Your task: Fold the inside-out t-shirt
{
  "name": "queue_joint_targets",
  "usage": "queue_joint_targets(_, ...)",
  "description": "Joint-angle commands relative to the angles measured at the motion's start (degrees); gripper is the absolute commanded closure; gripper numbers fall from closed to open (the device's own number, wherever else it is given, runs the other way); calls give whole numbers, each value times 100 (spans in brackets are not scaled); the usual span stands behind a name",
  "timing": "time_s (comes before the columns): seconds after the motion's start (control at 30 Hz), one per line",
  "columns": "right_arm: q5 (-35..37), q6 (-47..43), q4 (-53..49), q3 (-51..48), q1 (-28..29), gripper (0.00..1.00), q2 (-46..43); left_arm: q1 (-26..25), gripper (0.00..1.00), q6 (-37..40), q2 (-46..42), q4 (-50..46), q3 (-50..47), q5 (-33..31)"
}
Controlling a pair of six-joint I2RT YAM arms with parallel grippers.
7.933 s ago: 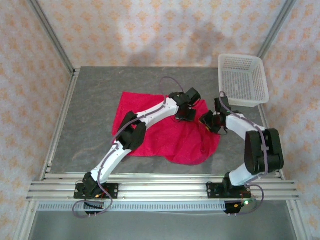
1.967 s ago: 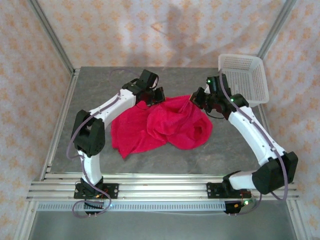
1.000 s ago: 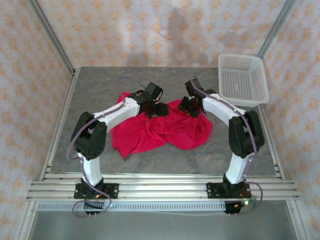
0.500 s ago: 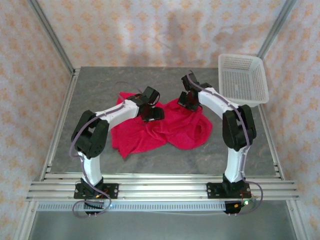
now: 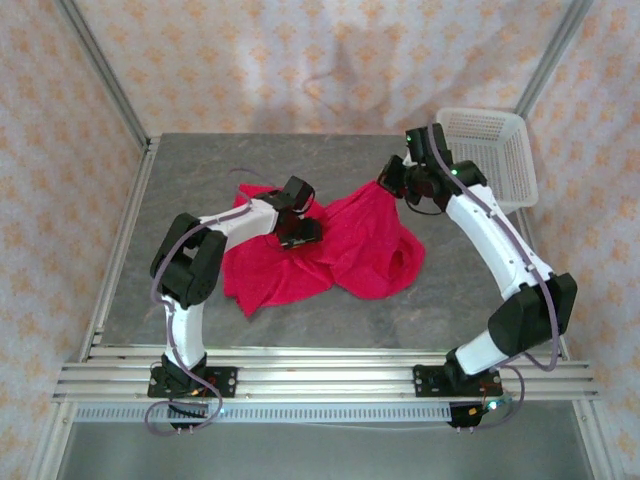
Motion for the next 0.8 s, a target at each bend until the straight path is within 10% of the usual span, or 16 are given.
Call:
queue_joint_targets(0.0, -248, 205, 360, -737, -162, 100, 25, -72, 44, 12, -310, -100, -35, -114)
queue_joint_targets(0.37, 538, 126, 694, -3168, -367, 100, -834, -588, 42, 361, -1086, -298, 457, -141)
queue_joint_targets(0.77, -2, 276, 877, -2824, -703, 100, -1057, -1190, 50, 3972, -745, 781, 484, 131)
